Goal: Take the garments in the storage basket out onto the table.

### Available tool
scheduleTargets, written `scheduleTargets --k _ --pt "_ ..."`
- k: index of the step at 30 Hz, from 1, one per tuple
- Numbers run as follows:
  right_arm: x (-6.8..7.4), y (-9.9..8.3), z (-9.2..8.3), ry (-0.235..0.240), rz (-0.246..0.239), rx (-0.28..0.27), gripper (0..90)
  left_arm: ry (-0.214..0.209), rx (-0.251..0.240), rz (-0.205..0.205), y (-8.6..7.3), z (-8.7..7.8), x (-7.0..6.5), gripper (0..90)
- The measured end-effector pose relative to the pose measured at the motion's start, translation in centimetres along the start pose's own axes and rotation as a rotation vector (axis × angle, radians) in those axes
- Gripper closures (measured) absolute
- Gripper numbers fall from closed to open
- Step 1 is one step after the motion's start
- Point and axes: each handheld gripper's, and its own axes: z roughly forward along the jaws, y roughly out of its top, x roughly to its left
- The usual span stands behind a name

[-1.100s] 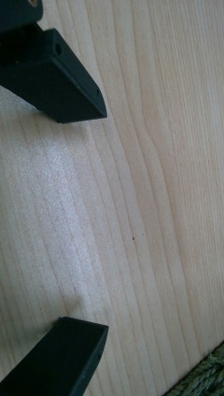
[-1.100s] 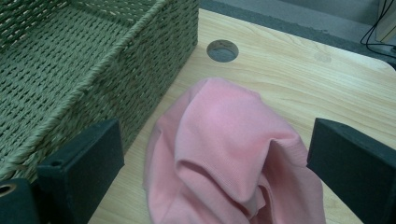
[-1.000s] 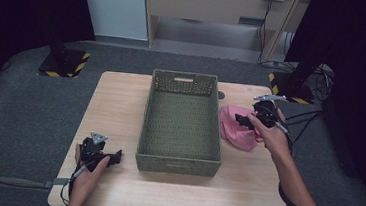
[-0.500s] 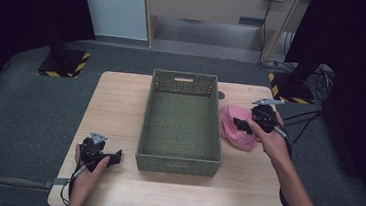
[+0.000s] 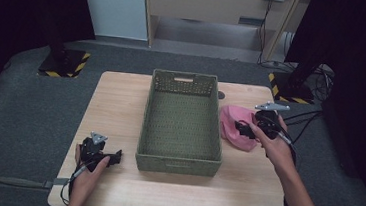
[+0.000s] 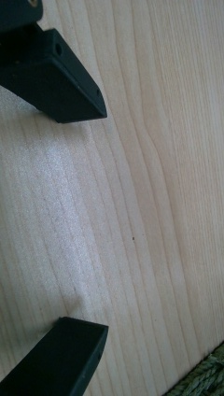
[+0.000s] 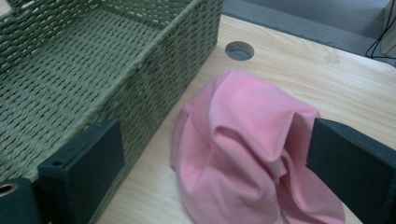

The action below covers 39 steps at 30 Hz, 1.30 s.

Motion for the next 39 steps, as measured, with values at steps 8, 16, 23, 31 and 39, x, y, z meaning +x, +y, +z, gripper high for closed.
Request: scheduleTargets --k 8,16,23,31,39 --pt "0.4 -1.0 -0.5 0.016 -0.006 -0.004 4.0 0.000 0.000 0.000 0.0 0.0 0.0 0.0" --pt "0.9 -2.4 -0.9 0.031 -0.013 0.007 3.9 0.000 0.000 0.000 0.0 0.0 0.0 0.0" --pt "1.2 -3.2 -1.2 0.038 -0.009 0.008 3.9 0.000 0.000 0.000 0.0 0.0 0.0 0.0" --pt "1.4 -3.9 -1.4 0.042 -0.009 0.010 3.8 0.000 0.000 0.000 0.0 0.0 0.0 0.0" --pt "1.6 -5.0 -1.5 0.041 -0.002 0.021 3.8 0.000 0.000 0.000 0.0 0.0 0.0 0.0"
